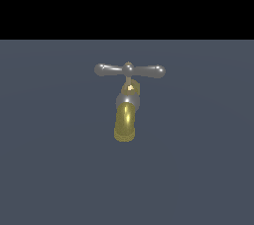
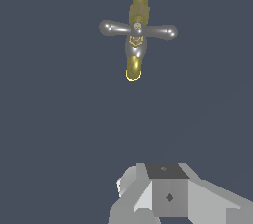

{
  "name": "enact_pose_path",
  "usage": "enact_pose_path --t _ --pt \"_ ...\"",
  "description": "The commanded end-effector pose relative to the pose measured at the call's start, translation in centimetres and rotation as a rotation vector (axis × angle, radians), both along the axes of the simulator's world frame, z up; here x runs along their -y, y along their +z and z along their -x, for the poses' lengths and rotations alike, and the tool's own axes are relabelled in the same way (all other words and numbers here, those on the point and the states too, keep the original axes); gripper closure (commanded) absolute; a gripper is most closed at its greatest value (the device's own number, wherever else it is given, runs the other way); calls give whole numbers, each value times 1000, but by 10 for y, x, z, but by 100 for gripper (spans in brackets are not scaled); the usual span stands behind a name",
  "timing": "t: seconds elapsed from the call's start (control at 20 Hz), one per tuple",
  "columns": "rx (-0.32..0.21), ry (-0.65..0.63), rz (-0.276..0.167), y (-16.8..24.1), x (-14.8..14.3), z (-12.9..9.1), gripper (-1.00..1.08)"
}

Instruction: Turn on the faucet by rotating a designated handle.

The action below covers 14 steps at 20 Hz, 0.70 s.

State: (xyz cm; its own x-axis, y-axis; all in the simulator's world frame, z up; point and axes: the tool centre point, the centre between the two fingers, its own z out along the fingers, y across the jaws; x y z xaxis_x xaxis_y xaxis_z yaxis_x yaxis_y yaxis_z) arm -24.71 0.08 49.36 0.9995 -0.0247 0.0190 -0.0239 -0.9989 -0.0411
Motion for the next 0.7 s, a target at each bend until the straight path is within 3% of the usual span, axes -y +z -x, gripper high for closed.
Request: enact_pose_path --t 0.0,0.65 --pt "0 0 0 0 0 0 108" --pt "1 99 3 -21 13 -5 108"
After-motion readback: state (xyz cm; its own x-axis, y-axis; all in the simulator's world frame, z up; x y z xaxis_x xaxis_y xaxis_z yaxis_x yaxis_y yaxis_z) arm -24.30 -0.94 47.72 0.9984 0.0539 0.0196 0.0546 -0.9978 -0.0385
